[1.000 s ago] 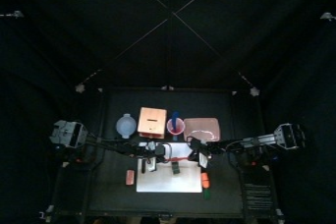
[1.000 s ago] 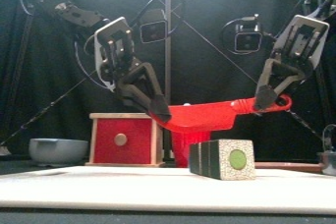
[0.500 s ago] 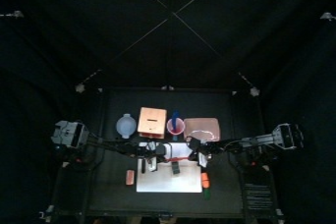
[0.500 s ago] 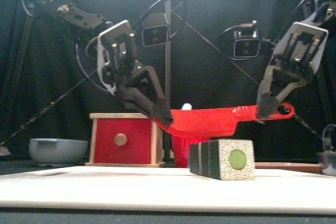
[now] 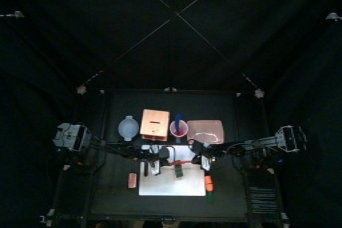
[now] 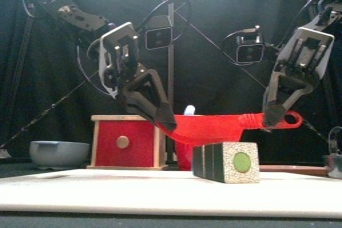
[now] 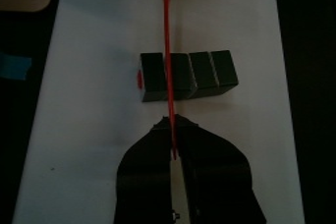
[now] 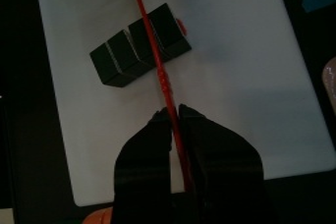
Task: Place sushi on board then cut the sushi with the knife then place the pieces on the plate
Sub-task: Cut the sushi into 4 pieces
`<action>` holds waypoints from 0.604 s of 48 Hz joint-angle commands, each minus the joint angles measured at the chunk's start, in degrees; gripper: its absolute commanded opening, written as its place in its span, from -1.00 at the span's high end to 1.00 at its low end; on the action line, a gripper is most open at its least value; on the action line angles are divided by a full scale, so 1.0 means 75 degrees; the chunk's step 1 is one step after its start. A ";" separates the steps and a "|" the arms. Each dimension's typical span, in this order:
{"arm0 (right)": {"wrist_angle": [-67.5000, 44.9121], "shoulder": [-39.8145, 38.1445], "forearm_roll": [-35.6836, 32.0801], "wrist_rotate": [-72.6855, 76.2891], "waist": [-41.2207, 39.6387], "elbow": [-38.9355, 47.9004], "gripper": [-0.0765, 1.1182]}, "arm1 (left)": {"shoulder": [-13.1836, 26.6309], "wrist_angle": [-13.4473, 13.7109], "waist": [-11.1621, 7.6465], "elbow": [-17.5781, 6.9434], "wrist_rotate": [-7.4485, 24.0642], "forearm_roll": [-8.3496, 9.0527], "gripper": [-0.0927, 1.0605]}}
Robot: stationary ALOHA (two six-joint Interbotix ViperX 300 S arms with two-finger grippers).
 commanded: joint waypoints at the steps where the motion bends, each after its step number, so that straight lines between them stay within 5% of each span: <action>1: 0.0012 -0.0035 0.0012 0.0035 -0.0199 -0.0023 0.38 | -0.0070 -0.0023 -0.0246 -0.0188 0.0000 -0.0023 0.25; 29: 0.0012 0.0094 -0.0070 0.0035 -0.0363 -0.0094 0.38 | 0.0164 -0.0012 -0.0211 -0.0141 0.0012 -0.0047 0.25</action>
